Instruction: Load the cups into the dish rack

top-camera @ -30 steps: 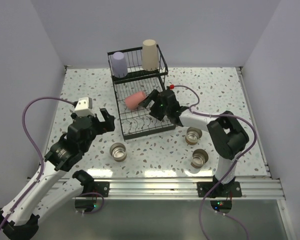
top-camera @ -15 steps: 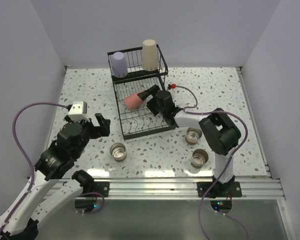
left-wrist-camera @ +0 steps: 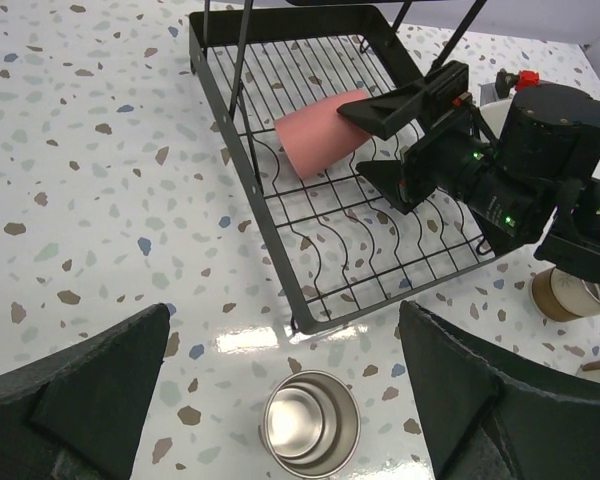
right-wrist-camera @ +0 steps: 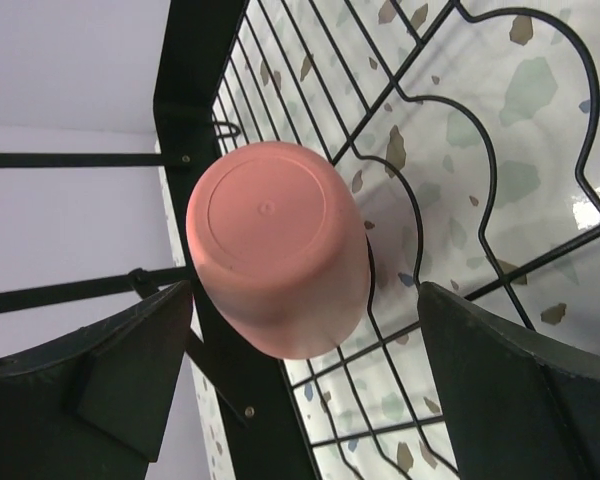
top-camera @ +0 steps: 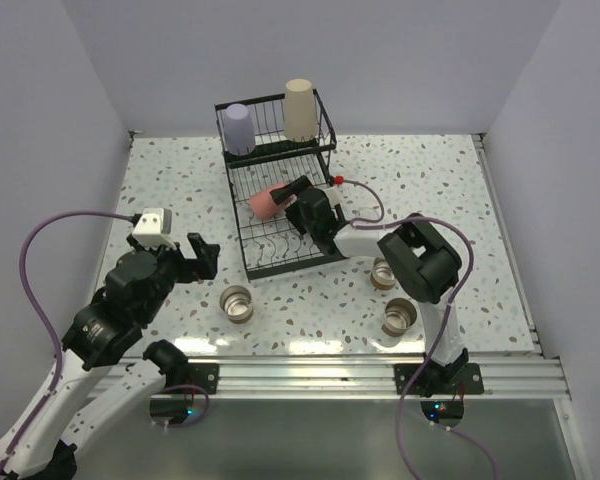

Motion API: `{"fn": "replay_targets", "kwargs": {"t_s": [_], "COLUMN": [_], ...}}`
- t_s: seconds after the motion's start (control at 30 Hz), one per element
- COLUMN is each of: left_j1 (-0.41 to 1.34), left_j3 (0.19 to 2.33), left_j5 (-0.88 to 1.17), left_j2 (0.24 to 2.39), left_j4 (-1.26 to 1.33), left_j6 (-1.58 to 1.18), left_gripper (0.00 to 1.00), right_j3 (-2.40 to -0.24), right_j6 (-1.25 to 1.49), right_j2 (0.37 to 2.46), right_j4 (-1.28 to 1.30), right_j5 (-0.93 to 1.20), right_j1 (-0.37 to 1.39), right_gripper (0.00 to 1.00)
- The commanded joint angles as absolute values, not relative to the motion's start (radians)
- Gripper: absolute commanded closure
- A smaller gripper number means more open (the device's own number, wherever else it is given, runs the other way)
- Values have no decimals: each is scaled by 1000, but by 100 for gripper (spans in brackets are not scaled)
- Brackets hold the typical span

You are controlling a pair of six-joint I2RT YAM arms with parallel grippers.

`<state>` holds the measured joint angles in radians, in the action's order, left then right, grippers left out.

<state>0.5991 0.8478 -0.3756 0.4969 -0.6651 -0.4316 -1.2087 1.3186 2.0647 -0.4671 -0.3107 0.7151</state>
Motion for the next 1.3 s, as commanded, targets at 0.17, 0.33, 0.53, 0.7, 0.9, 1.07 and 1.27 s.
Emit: {"fn": "replay_targets", "kwargs": {"t_s": [0.17, 0.33, 0.53, 0.7, 0.9, 1.07, 1.27], "left_j1": [604, 606, 604, 604, 604, 604, 604], "left_j3": [896, 896, 899, 919, 936, 940, 943], "left_j5": [-347, -341, -339, -342, -354, -357, -373], "left_j2": [488, 482, 480, 482, 472, 469, 465], "left_j4": [-672, -670, -673, -698, -724, -735, -741], "left_j6": [-399, -397, -394, -383, -382, -385, -393], "left_gripper": [0, 0, 0, 0, 0, 0, 0], "right_j3": [-1281, -1340, -1414, -1439, -1496, -1546, -1640], "right_j6": [1344, 1324, 1321, 1318, 1259, 1206, 1115], "right_j2": [2108, 2120, 2171, 2195, 2207, 2207, 2218], "right_j4": [-554, -532, -496, -462, -393, -341, -256], "right_j5": [-439, -440, -440, -430, -410, -384, -370], "right_j1": [729, 730, 732, 732, 735, 749, 781], "right_gripper": [3, 3, 4, 10, 13, 32, 36]}}
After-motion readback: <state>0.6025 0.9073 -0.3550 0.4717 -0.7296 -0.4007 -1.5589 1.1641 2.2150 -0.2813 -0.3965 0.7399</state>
